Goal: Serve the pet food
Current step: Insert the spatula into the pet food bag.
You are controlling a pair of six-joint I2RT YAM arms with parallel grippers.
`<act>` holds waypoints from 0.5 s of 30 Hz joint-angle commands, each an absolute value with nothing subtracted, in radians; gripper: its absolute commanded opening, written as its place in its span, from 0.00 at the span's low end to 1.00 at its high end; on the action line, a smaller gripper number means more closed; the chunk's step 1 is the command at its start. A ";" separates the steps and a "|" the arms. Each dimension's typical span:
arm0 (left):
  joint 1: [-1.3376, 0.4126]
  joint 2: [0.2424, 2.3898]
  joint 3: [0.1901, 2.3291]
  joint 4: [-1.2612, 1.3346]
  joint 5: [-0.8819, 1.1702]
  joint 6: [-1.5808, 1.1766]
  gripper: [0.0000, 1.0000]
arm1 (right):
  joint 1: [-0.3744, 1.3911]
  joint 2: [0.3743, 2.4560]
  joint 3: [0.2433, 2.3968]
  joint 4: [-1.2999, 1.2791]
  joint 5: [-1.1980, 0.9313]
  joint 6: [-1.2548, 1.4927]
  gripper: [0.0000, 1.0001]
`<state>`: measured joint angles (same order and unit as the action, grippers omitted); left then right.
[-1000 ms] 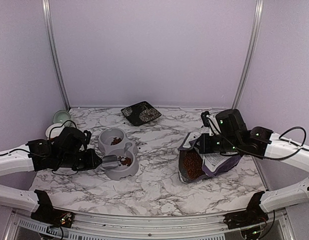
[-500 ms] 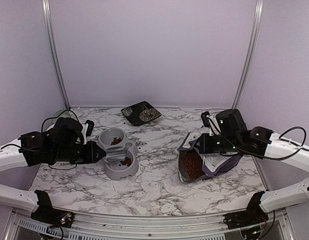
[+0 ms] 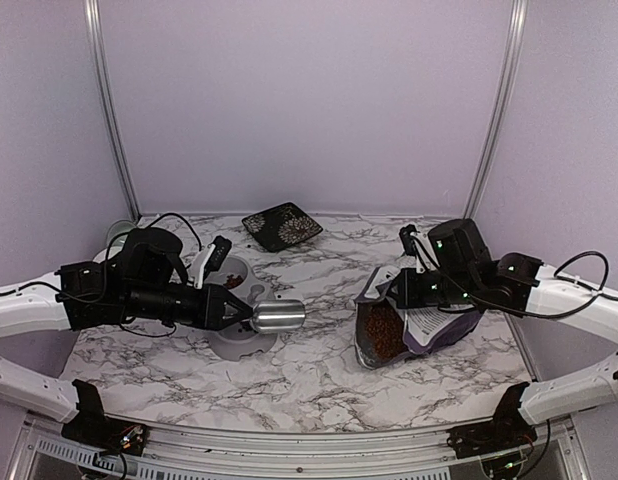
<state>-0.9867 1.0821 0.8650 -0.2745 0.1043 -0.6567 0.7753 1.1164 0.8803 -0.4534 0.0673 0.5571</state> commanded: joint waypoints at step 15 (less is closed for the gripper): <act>-1.083 1.162 0.862 0.029 0.254 -0.612 0.00 | 0.754 1.247 0.982 -0.412 0.058 0.565 0.00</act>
